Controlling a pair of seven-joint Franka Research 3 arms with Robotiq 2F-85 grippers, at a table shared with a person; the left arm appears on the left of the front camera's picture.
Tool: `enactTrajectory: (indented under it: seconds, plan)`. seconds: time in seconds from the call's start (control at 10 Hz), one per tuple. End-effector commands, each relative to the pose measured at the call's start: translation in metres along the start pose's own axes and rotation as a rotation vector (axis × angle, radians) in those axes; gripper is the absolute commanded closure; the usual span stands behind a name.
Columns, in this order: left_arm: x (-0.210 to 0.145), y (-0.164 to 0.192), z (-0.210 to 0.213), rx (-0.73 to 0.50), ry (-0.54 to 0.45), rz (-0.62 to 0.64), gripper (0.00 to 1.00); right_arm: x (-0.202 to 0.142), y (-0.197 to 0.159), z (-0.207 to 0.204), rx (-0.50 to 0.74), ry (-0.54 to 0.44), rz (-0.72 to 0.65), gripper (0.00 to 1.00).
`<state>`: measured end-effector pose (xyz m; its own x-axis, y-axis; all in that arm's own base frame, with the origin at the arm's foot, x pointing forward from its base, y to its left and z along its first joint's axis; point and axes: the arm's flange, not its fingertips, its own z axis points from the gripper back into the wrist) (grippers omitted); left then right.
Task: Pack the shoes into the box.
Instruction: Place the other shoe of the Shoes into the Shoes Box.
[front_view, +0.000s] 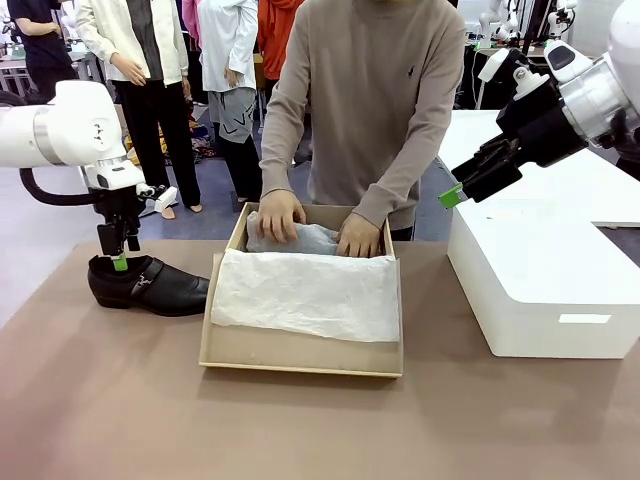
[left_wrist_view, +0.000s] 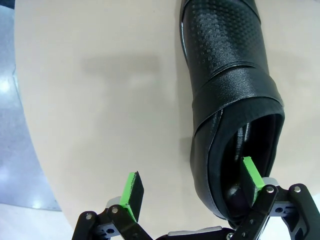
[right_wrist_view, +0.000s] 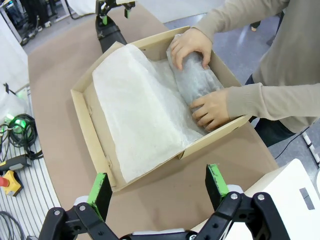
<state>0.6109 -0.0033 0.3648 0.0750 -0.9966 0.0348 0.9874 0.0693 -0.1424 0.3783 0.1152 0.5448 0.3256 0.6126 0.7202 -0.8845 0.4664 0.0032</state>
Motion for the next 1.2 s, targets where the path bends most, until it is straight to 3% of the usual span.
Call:
enactTrajectory:
  seconds: [0.0,1.0,1.1]
  plan:
    - [-0.002,0.005,-0.001,-0.012,0.010,0.014,0.00,0.001,-0.002,-0.001,0.012,-0.025,0.008,0.00]
    - [-0.009,0.015,-0.032,-0.035,-0.002,-0.056,0.00,0.001,-0.002,-0.001,0.012,-0.025,0.008,0.00]
    - [-0.008,0.016,-0.031,-0.040,-0.002,-0.051,0.20,0.001,-0.002,-0.001,0.012,-0.025,0.008,0.00]
